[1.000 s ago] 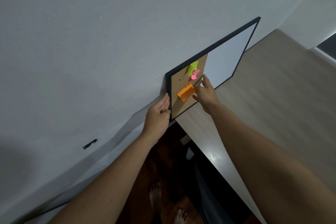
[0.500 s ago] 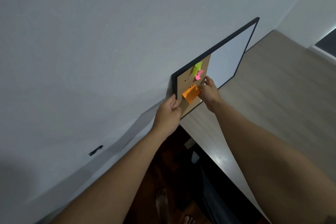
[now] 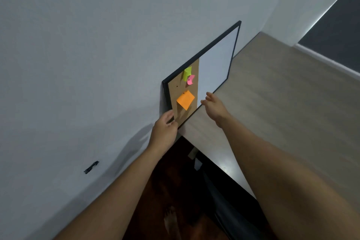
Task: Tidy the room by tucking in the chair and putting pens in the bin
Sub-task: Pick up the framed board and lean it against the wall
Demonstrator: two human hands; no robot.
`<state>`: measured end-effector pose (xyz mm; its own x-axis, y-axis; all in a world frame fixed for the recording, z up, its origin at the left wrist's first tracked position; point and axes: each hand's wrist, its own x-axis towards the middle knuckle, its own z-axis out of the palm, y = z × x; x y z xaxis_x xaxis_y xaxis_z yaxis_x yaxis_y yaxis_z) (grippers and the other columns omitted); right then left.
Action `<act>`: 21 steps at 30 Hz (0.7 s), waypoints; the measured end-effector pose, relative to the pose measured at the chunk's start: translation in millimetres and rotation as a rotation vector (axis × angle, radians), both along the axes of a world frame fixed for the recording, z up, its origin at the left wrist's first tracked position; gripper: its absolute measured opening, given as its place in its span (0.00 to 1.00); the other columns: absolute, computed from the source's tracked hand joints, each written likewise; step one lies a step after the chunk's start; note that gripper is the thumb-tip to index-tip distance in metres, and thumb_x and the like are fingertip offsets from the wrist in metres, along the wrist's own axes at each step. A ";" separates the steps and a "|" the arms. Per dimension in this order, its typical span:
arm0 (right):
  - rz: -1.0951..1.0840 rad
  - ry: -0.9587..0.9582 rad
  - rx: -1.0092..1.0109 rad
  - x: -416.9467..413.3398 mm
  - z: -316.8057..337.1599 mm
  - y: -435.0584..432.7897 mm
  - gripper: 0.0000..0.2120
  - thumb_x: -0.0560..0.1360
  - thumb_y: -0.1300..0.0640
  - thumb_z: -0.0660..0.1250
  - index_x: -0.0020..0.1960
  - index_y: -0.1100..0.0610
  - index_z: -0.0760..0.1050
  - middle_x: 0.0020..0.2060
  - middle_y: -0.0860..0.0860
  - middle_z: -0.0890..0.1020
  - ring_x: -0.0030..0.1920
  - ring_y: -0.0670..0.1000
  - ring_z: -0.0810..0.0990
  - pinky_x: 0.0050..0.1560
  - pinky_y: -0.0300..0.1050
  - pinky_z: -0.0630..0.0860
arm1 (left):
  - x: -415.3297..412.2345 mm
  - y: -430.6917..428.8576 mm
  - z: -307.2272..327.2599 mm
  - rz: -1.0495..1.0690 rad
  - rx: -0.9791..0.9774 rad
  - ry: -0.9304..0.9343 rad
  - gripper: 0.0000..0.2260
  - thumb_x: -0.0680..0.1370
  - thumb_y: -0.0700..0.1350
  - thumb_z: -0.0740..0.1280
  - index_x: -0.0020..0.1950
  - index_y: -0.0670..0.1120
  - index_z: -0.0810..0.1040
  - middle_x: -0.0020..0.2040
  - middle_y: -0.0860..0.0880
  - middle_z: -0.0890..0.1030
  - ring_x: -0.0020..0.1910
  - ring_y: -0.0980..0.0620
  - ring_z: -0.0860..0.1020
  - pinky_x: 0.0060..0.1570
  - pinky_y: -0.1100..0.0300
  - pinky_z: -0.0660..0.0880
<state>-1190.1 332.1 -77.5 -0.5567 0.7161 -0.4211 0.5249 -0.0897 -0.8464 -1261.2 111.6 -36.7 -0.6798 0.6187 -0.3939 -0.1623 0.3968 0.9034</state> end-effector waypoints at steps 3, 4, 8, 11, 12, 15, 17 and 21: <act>-0.014 -0.009 0.027 34.1 7.1 -5.6 0.31 0.84 0.55 0.63 0.84 0.55 0.58 0.82 0.55 0.65 0.80 0.55 0.66 0.73 0.50 0.68 | 10.4 -4.2 2.5 -0.057 -0.039 0.025 0.21 0.84 0.45 0.65 0.78 0.52 0.73 0.73 0.59 0.75 0.64 0.61 0.75 0.59 0.66 0.71; -0.022 -0.020 0.040 48.1 9.7 -7.2 0.31 0.84 0.55 0.64 0.84 0.55 0.59 0.82 0.55 0.65 0.80 0.55 0.66 0.74 0.51 0.68 | 14.5 -4.1 4.3 -0.087 -0.058 0.036 0.22 0.83 0.46 0.65 0.78 0.52 0.73 0.74 0.57 0.76 0.66 0.59 0.76 0.63 0.63 0.71; -0.062 -0.059 0.084 112.8 23.0 -11.0 0.31 0.83 0.53 0.64 0.84 0.55 0.60 0.81 0.56 0.66 0.79 0.55 0.69 0.75 0.52 0.70 | 40.8 -1.7 16.7 -0.252 -0.103 0.094 0.20 0.84 0.44 0.63 0.77 0.49 0.75 0.72 0.53 0.78 0.71 0.54 0.76 0.67 0.59 0.71; -0.106 -0.076 0.108 170.3 31.3 -14.5 0.31 0.83 0.52 0.65 0.83 0.56 0.60 0.81 0.57 0.66 0.79 0.56 0.69 0.77 0.54 0.69 | 69.3 2.8 25.6 -0.396 -0.120 0.157 0.19 0.83 0.44 0.62 0.73 0.51 0.78 0.70 0.56 0.80 0.69 0.54 0.78 0.69 0.54 0.73; -0.123 -0.081 0.116 191.2 34.3 -16.7 0.32 0.83 0.51 0.66 0.83 0.56 0.60 0.81 0.57 0.66 0.78 0.56 0.69 0.77 0.55 0.69 | 80.9 5.2 27.9 -0.440 -0.119 0.172 0.19 0.83 0.44 0.62 0.73 0.51 0.79 0.69 0.56 0.81 0.67 0.54 0.78 0.69 0.53 0.74; -0.185 -0.111 0.134 259.3 44.2 -24.3 0.33 0.82 0.49 0.66 0.83 0.55 0.61 0.81 0.57 0.67 0.78 0.56 0.70 0.77 0.56 0.68 | 124.6 17.2 32.6 -0.534 -0.079 0.217 0.17 0.82 0.45 0.64 0.68 0.54 0.82 0.65 0.58 0.83 0.58 0.57 0.83 0.57 0.58 0.78; -0.227 -0.122 0.150 307.0 49.1 -34.1 0.33 0.82 0.48 0.66 0.83 0.56 0.61 0.81 0.56 0.67 0.79 0.57 0.69 0.77 0.55 0.68 | 160.0 22.3 36.0 -0.591 -0.051 0.243 0.15 0.82 0.43 0.64 0.66 0.55 0.83 0.60 0.57 0.86 0.35 0.61 0.80 0.39 0.63 0.75; -0.308 -0.155 0.172 407.0 54.6 -64.8 0.32 0.83 0.46 0.65 0.83 0.55 0.62 0.81 0.55 0.68 0.78 0.56 0.70 0.76 0.54 0.69 | 238.8 21.6 41.8 -0.694 -0.011 0.263 0.15 0.83 0.40 0.64 0.63 0.56 0.83 0.46 0.50 0.87 0.23 0.56 0.68 0.28 0.62 0.68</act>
